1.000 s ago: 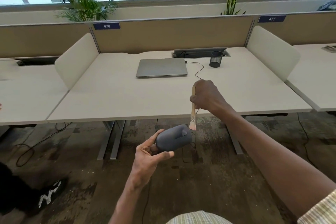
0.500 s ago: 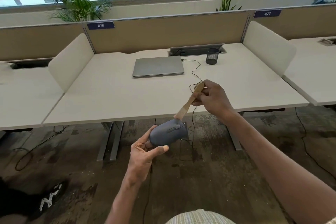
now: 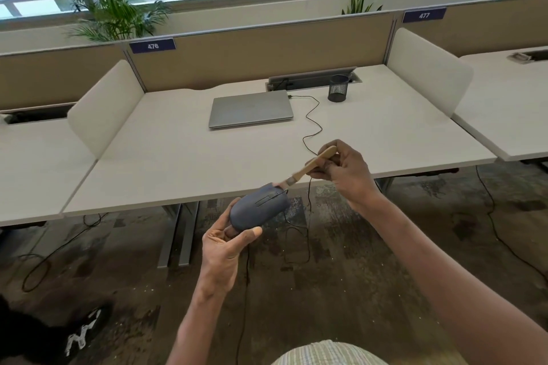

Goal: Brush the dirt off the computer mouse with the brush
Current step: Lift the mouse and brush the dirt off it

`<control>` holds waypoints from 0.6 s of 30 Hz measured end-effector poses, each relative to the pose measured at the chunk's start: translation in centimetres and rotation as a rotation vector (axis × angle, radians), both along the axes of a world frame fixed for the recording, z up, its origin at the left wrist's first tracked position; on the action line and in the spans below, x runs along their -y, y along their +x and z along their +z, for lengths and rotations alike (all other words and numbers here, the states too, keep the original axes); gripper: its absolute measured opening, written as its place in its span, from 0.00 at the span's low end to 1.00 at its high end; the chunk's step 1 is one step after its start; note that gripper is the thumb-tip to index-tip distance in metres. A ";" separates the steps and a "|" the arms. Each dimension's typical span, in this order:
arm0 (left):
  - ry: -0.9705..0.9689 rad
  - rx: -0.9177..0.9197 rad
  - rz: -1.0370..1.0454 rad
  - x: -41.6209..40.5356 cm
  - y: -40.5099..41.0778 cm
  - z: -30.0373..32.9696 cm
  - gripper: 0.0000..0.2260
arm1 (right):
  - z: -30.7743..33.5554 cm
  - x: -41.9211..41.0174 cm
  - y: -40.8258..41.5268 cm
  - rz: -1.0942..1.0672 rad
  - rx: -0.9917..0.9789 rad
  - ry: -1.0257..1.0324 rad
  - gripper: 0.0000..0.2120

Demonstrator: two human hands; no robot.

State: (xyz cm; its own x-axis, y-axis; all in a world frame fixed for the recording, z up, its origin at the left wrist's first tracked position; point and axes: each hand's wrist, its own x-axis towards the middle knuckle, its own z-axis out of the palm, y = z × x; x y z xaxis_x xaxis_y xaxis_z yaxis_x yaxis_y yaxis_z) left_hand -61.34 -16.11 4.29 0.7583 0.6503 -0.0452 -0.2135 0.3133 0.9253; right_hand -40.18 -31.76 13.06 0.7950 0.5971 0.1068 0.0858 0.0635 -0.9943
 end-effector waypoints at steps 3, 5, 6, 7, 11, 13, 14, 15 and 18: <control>0.007 -0.008 0.016 -0.1 -0.2 -0.5 0.37 | -0.3 0.9 -0.3 0.043 -0.034 -0.018 0.07; 0.004 -0.018 0.022 -0.1 -0.4 -0.8 0.33 | 0.0 1.6 0.0 0.058 -0.045 -0.041 0.08; 0.003 -0.018 0.025 -0.1 -0.5 -0.8 0.33 | 0.2 1.8 0.2 0.058 -0.054 -0.041 0.09; 0.004 -0.015 0.029 -0.1 -0.4 -0.8 0.32 | 0.4 2.0 0.3 0.055 -0.063 -0.030 0.09; 0.021 0.002 0.034 -0.1 0.0 0.0 0.34 | 0.7 1.6 -0.1 0.043 -0.014 0.035 0.08; 0.014 0.002 0.039 0.0 0.1 0.5 0.39 | 0.5 1.4 -0.7 0.047 0.035 0.011 0.07; 0.009 -0.002 0.047 0.1 0.1 0.7 0.40 | 0.3 1.5 -1.0 0.048 0.066 -0.021 0.07; 0.010 -0.004 0.056 0.1 0.1 0.8 0.39 | 0.2 1.7 -1.2 0.051 0.096 -0.054 0.06; 0.013 -0.003 0.088 0.1 -0.3 0.7 0.31 | 0.8 2.3 -2.0 0.046 0.129 -0.063 0.06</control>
